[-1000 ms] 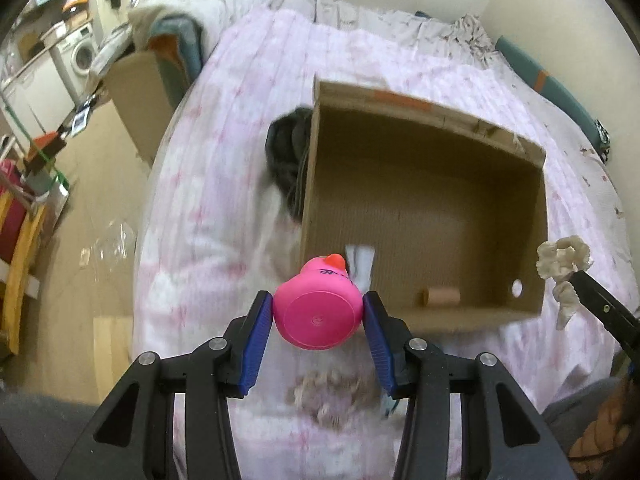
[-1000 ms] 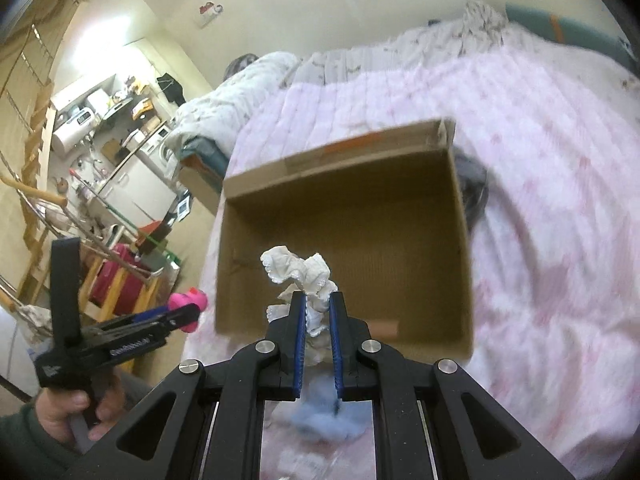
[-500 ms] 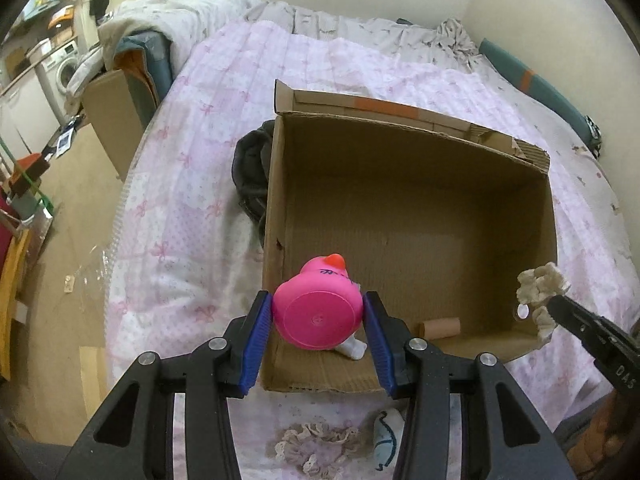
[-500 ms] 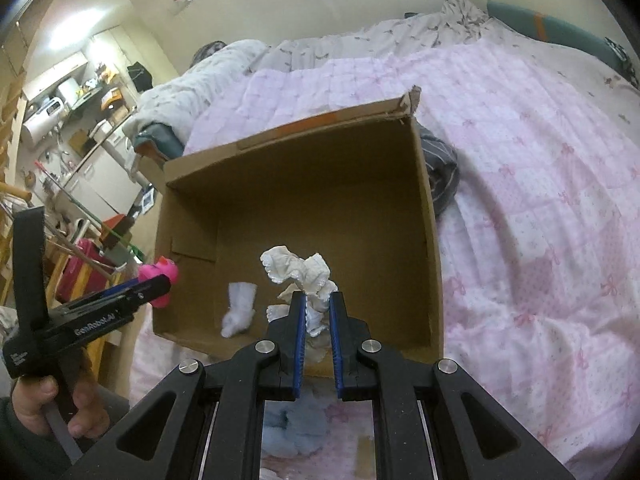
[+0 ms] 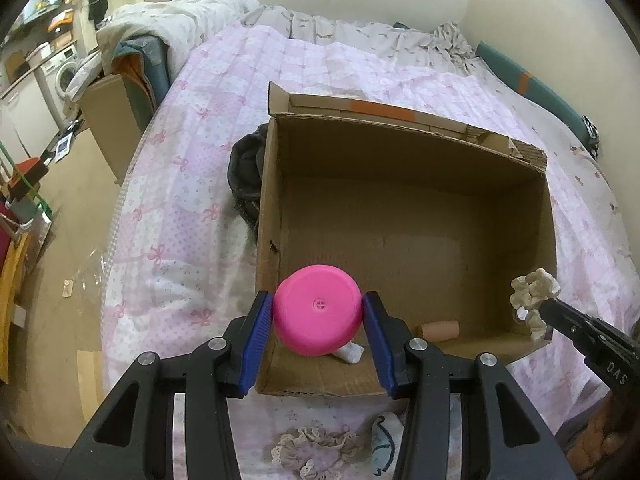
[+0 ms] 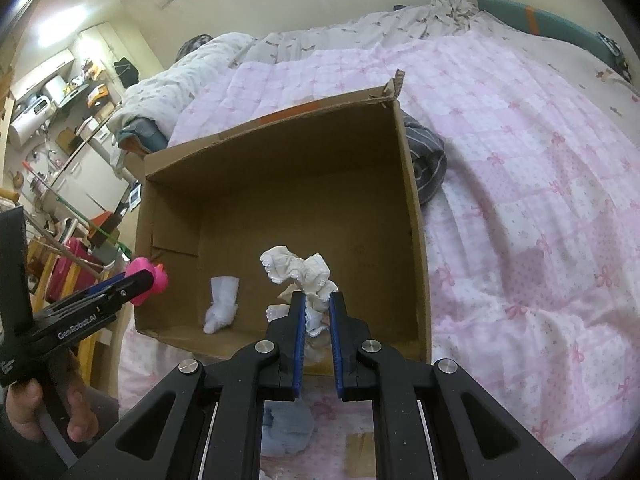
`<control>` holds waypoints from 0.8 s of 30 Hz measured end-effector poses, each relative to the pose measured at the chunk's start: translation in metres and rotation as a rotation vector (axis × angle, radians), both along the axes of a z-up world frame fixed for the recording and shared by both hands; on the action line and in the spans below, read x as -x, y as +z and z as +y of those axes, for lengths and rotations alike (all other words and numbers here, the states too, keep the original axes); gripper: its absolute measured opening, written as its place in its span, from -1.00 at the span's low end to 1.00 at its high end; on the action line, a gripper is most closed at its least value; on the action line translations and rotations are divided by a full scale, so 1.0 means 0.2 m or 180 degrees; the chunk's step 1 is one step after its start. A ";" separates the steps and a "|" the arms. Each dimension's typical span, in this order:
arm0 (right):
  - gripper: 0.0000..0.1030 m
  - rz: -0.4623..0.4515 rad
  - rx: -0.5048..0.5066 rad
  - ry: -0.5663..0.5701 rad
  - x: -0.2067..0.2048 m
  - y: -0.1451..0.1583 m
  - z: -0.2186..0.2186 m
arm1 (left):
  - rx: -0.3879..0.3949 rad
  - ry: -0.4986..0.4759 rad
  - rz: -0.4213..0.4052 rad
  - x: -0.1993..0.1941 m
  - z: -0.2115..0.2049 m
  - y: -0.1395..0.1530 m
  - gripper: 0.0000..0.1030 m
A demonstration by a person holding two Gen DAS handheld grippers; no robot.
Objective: Organize soft objects
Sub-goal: 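Lower the pink toy into the box with the left tool while the right tool drops the cream scrunchie in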
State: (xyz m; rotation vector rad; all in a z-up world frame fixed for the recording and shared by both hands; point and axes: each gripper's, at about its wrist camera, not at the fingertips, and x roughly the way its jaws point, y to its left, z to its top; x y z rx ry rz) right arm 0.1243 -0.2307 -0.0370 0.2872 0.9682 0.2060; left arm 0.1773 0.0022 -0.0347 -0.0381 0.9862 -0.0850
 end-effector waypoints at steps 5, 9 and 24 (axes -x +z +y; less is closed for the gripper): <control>-0.75 0.0003 -0.0015 0.0001 0.00 0.00 0.00 | -0.0028 -0.0049 -0.0046 0.02 -0.02 0.01 -0.18; -0.75 -0.0005 -0.0035 0.0017 0.00 0.00 0.00 | -0.0036 -0.0050 -0.0064 0.02 -0.02 0.01 -0.18; 0.24 -0.0091 -0.0268 0.0022 0.01 0.03 0.00 | 0.0070 0.0001 -0.0167 0.04 -0.01 0.04 0.32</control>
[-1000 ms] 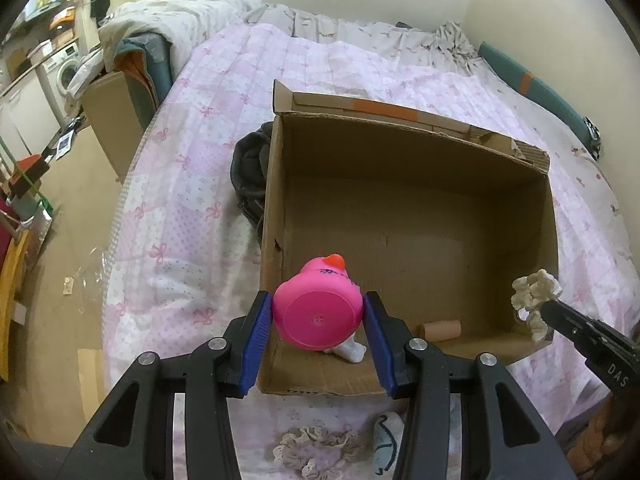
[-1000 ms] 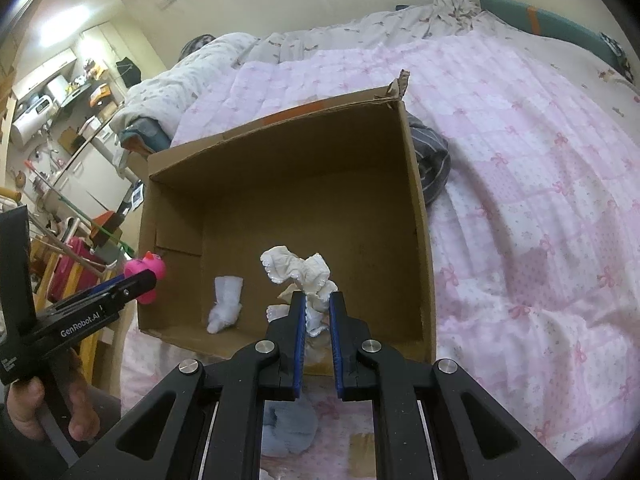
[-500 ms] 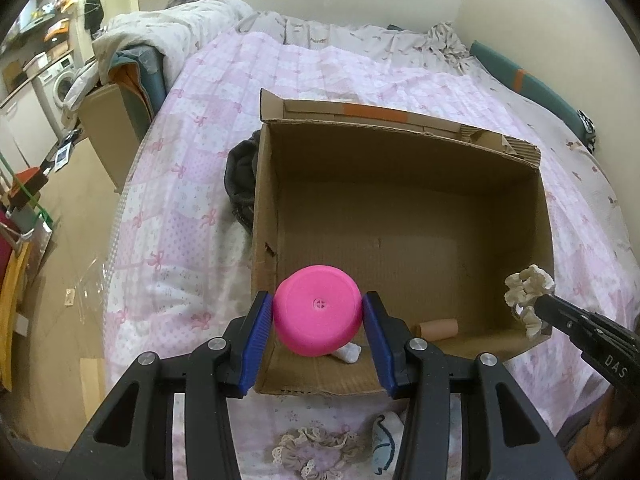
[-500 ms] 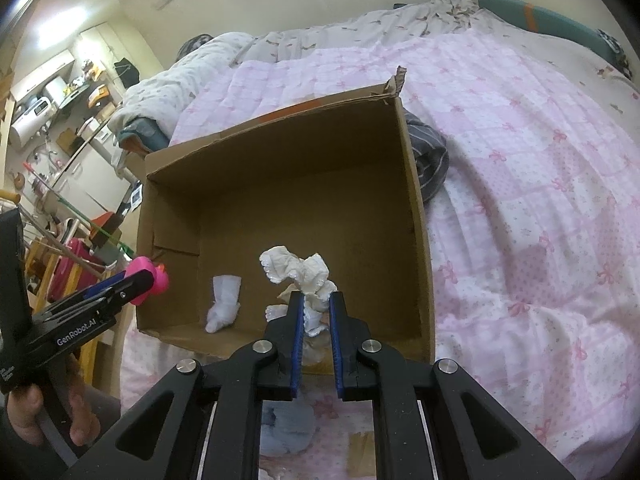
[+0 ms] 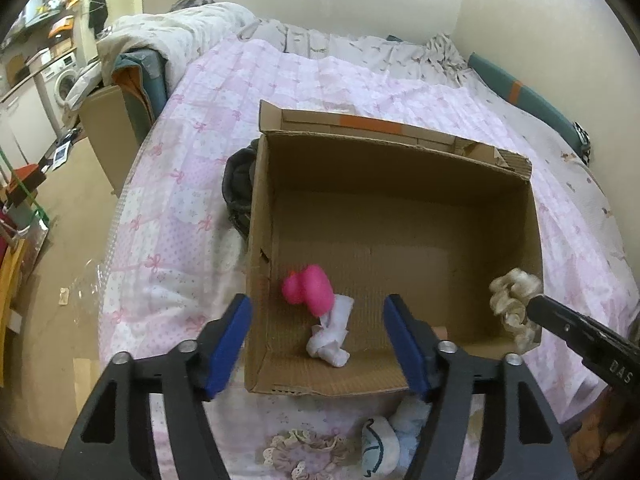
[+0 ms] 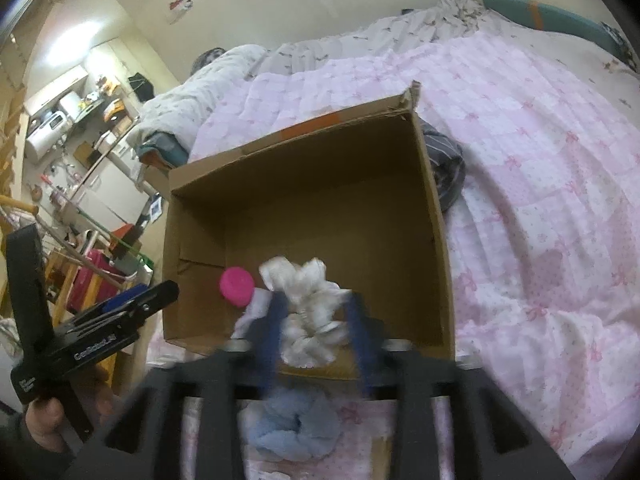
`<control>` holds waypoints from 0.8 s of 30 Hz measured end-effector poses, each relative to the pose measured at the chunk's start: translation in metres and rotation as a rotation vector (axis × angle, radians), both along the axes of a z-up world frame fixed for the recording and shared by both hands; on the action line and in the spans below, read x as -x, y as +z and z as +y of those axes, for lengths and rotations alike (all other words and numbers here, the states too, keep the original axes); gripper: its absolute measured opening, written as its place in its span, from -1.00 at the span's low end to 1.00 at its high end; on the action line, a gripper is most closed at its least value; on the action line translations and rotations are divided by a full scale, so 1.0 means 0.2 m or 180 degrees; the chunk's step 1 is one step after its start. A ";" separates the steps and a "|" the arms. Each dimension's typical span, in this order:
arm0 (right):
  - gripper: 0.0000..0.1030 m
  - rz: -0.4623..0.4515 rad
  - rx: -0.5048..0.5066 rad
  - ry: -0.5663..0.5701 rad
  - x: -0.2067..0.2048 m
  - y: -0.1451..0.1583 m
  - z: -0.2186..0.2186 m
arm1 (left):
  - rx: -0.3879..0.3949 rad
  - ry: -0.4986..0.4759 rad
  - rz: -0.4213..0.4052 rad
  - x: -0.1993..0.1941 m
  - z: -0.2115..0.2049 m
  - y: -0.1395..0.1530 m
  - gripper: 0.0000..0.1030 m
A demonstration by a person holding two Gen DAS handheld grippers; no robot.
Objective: Organize soft objects
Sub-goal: 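Lower the pink toy into the box with the left tool while the right tool drops the cream scrunchie in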
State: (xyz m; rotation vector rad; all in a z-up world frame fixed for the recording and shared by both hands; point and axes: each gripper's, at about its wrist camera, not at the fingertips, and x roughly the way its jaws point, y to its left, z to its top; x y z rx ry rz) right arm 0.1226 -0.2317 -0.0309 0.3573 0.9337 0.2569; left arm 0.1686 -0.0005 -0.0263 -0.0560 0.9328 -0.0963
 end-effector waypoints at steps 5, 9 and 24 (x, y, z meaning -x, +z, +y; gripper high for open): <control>0.53 -0.0001 -0.0004 -0.0083 0.00 0.00 -0.02 | 0.0001 0.0018 0.0046 -0.01 0.01 -0.01 0.33; 0.53 0.0022 0.0011 -0.0071 -0.01 0.00 -0.01 | -0.0013 0.0034 0.0044 0.00 0.01 -0.01 0.33; 0.53 0.0040 -0.0014 -0.0088 -0.01 0.00 -0.02 | -0.0091 0.0040 0.0021 0.01 0.02 -0.01 0.33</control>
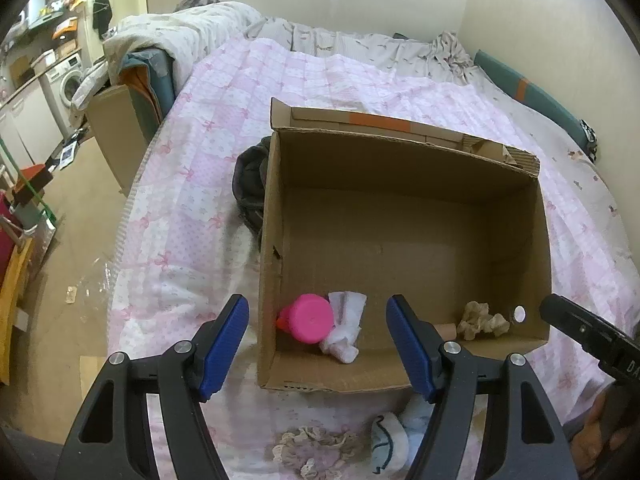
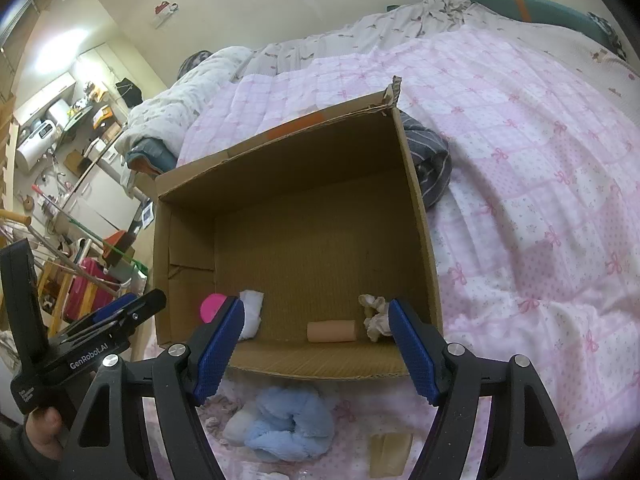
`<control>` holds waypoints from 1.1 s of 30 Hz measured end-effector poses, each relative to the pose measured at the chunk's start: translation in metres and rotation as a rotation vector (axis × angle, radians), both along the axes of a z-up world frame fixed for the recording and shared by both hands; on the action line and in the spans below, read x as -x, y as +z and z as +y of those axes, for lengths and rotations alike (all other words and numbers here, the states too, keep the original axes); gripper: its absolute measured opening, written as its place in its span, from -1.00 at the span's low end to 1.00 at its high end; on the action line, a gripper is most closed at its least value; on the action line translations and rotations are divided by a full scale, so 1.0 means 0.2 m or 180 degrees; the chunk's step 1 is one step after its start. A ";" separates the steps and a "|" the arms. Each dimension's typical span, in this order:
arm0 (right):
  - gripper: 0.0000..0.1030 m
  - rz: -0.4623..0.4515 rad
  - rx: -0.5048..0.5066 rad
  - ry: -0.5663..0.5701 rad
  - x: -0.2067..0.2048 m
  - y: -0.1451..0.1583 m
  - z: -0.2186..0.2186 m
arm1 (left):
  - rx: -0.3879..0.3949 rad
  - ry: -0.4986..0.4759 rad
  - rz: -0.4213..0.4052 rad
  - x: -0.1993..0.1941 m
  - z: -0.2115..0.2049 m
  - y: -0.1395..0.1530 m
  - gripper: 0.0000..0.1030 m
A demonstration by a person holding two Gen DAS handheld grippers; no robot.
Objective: Organize soft objects
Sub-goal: 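Lower the pink toy into the box with the left tool while the right tool drops the cream scrunchie in, then withdraw both open tools from the box toward the remaining items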
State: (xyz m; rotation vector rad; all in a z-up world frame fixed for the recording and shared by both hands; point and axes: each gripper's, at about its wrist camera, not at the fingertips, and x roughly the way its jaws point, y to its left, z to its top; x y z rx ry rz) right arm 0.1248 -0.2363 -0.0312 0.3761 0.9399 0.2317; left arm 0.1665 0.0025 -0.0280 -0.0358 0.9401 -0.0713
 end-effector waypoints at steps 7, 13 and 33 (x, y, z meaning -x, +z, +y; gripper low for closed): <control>0.53 -0.0003 0.0016 0.0017 0.01 0.01 0.00 | -0.0015 0.0053 -0.0014 0.04 0.03 0.02 0.33; 0.53 0.0016 0.0011 -0.0031 0.04 0.01 -0.02 | -0.0091 0.0037 -0.0046 0.09 0.04 0.04 0.33; 0.53 0.0462 0.0142 -0.0068 0.25 -0.09 -0.11 | -0.0206 0.0083 0.0122 0.30 0.09 -0.01 0.33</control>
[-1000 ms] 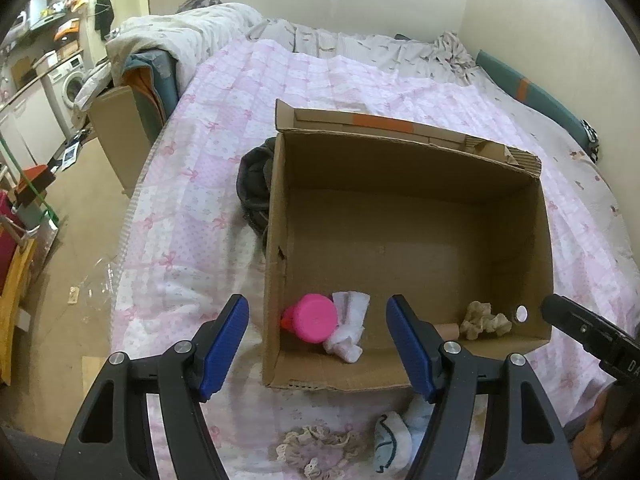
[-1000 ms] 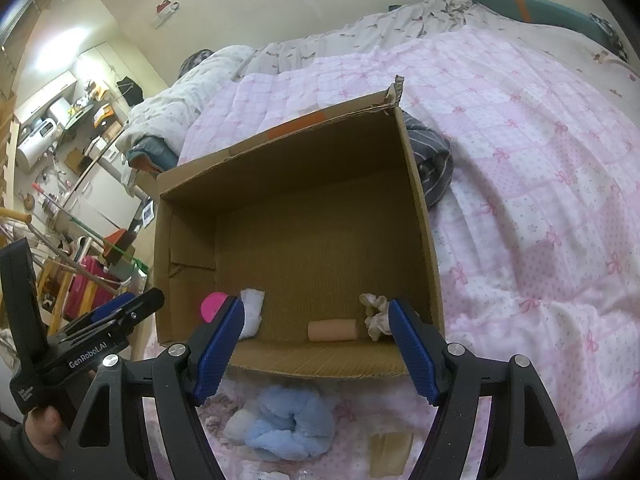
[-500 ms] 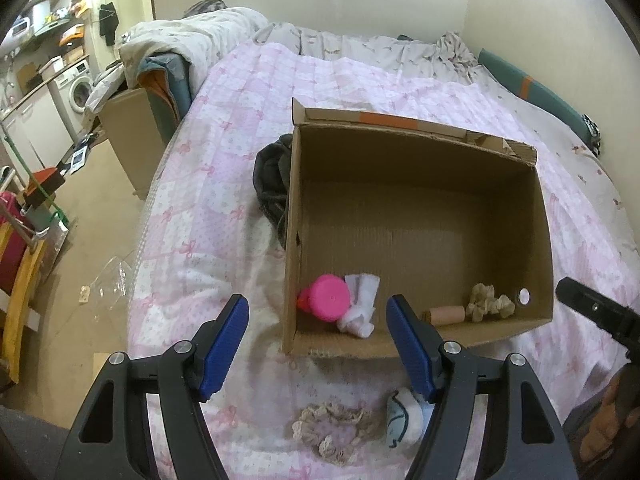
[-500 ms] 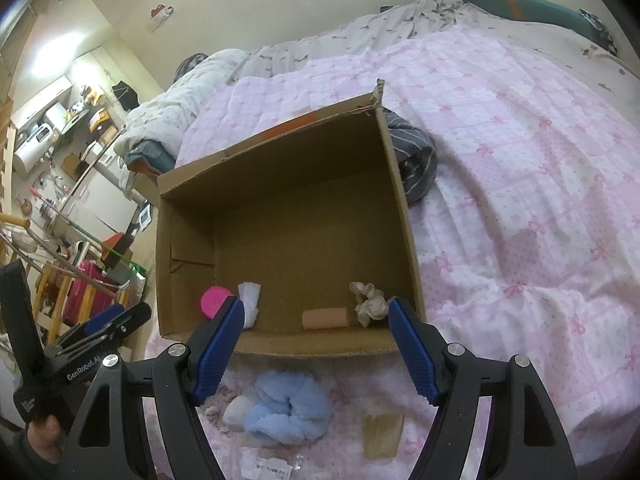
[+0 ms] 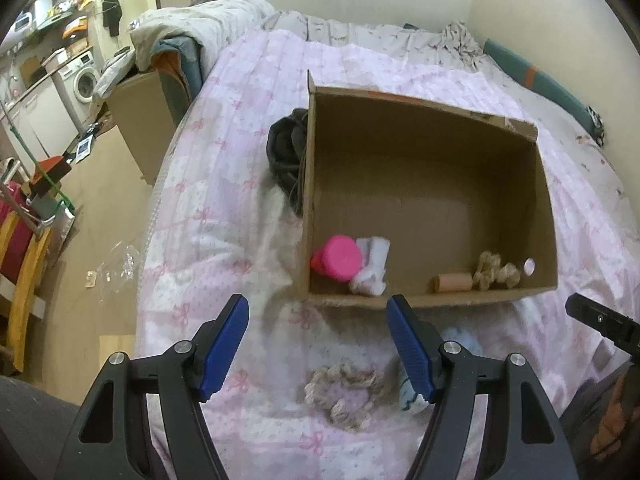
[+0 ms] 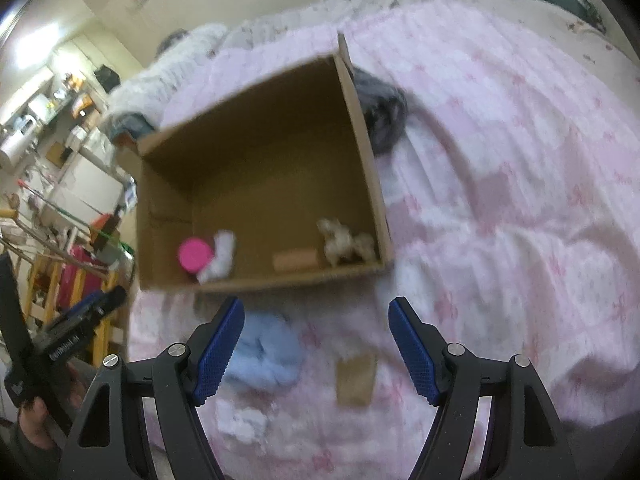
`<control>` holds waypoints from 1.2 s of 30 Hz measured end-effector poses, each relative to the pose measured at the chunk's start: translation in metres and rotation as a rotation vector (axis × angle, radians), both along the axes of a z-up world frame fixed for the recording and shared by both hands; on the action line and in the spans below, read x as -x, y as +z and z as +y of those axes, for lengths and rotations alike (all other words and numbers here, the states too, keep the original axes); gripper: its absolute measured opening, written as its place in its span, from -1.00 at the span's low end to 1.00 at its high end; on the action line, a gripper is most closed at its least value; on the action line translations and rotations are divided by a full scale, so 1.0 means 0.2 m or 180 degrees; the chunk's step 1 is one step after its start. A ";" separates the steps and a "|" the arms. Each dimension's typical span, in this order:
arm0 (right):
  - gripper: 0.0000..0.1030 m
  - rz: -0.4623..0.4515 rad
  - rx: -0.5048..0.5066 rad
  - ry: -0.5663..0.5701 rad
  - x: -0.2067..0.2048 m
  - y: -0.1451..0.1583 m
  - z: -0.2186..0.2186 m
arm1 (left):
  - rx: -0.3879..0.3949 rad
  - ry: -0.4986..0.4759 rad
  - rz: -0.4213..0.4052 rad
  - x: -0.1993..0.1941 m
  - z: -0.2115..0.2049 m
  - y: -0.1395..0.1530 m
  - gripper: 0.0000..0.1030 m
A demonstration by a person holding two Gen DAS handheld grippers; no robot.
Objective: Organize soft objects
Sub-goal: 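Withdraw both open tools from the box toward the remaining items, then grasp the beige lace scrunchie with the left tool while the right tool grasps the brown paper piece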
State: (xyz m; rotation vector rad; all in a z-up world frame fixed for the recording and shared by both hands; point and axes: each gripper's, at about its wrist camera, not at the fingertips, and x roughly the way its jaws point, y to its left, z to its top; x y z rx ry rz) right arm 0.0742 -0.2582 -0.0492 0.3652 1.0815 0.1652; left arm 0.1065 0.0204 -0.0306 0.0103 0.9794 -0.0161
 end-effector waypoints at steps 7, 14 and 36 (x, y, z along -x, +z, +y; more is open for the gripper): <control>0.53 0.0425 0.0039 -0.0249 0.03 -0.10 -0.07 | 0.0038 0.0174 0.0272 0.01 0.12 -0.07 0.33; 0.53 0.0876 -0.0046 -0.0123 0.00 -0.25 -0.03 | 0.0133 0.0373 0.0537 -0.01 0.18 -0.14 0.33; -0.61 0.1179 0.0659 0.0384 -0.05 -0.43 0.22 | 0.0289 0.0398 0.1423 -0.12 0.18 -0.48 0.33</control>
